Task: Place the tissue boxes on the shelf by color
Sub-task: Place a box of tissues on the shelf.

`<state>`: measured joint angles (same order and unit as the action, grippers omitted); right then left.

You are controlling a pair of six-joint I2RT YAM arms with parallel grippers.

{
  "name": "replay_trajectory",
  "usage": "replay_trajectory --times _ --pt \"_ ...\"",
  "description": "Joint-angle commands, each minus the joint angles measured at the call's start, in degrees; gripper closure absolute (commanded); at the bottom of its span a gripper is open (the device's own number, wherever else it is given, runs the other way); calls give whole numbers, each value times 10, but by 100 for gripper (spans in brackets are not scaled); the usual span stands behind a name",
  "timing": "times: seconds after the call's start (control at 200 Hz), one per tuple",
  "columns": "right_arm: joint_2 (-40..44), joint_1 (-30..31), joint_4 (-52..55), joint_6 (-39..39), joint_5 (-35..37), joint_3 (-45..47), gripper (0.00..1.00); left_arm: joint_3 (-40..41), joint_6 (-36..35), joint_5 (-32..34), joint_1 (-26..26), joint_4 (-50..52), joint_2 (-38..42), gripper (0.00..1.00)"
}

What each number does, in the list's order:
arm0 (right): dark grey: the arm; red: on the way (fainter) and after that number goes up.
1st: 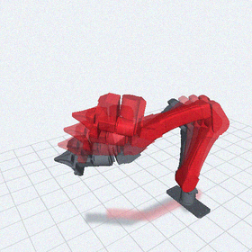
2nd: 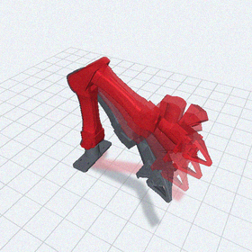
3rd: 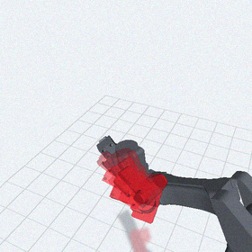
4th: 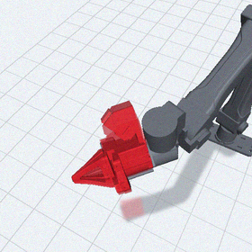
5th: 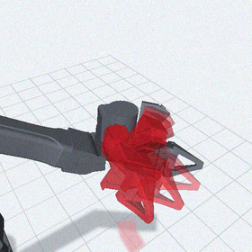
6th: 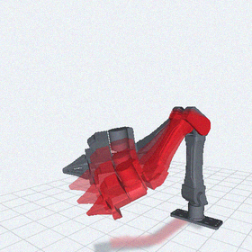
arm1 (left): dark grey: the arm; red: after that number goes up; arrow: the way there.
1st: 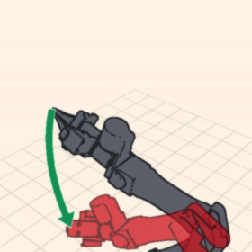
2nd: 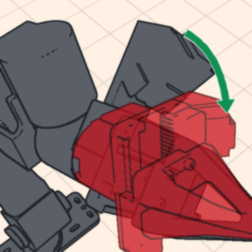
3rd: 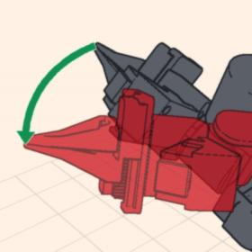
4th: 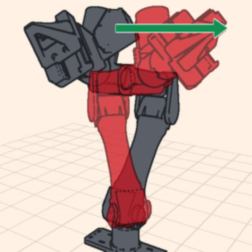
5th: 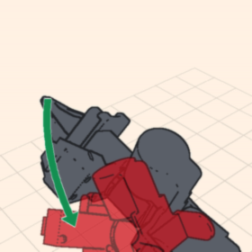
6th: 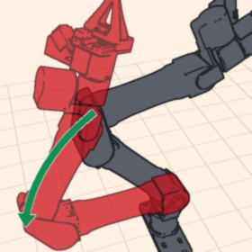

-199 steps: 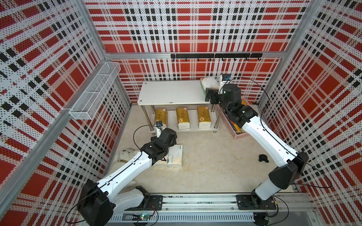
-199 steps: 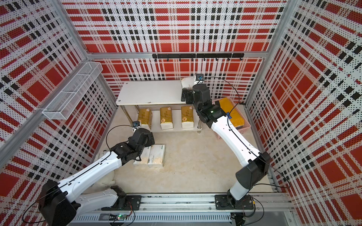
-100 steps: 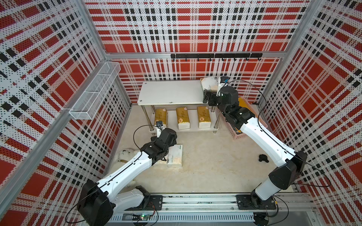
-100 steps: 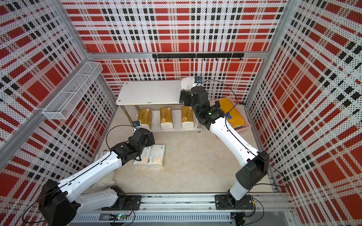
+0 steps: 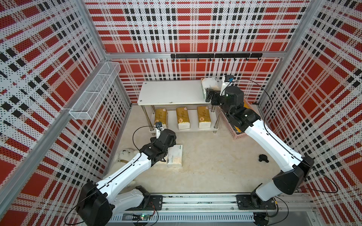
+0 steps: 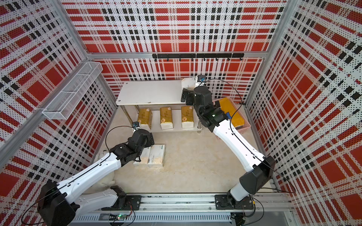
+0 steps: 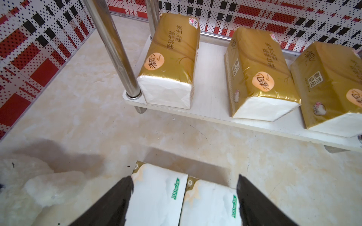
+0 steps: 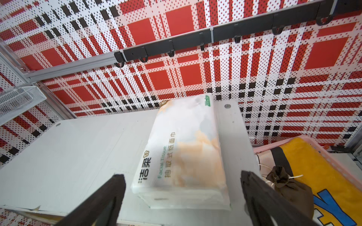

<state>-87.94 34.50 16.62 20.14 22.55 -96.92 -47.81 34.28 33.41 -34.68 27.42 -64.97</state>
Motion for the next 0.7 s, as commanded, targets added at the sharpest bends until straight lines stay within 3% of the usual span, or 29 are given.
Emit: replay_trajectory --times 0.0,0.286,0.481,0.696 --pt "38 5 -23 -27 12 7 0 6 -1 2 -1 -11 6 13" --pt "136 4 13 -34 91 64 0 6 45 25 -71 -3 -4 13" --pt "206 3 132 -2 149 132 0 4 69 42 -118 5 -11 13" --pt "305 3 241 61 131 282 0 2 81 50 -126 19 -7 13"
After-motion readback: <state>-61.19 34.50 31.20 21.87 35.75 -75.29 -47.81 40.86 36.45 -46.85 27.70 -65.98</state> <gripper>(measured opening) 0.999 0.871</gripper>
